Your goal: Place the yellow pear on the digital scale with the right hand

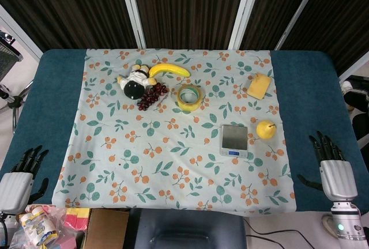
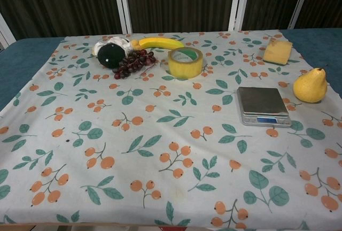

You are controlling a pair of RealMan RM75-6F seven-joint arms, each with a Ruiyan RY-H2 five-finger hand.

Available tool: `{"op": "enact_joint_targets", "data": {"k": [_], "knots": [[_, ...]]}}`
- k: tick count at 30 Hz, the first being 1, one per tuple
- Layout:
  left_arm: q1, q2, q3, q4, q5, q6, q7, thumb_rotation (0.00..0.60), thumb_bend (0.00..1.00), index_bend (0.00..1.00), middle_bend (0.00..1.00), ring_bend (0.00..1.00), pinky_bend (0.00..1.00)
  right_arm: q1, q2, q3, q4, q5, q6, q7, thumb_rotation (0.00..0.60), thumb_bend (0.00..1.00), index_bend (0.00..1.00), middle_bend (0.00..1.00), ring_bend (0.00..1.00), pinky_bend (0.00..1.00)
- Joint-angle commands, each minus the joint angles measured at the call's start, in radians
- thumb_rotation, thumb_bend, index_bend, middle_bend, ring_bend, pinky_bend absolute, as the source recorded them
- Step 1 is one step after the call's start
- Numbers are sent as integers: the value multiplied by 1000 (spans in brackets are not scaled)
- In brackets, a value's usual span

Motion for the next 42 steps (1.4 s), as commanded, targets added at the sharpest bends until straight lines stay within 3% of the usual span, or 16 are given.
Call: {"op": "enact_joint_targets", "data": {"k": [1,6,12,25,35,42], "knots": [[0,3,2,-4,-2,-4,6,600,456,86,14,18,330,0,0,1,2,-1,0,4,600,199,0,12,1,279],[-2,10,7,-19,1,-14,11,600,451,86,15,18,329,6,-4,14,9,5,-3,36,600,198,0,12,1,279],[-13,13,3,-15,-7,-35,-2,600,443,89,21,21,332,57,-37,68,52,72,-70,48,600,201,0,12,2,279],[-2,26,11,-16,25,-7,-44,600,439,126,42,22,332,248,-137,169,201,258,-356,22,600,205,4,45,17,279],[5,35,18,-14,36,2,-68,600,434,142,44,23,332,382,-277,198,408,319,-507,53,600,205,131,174,109,291],[9,39,21,-11,46,9,-85,600,435,146,47,23,333,425,-350,196,501,343,-540,42,600,205,211,245,181,339]]}}
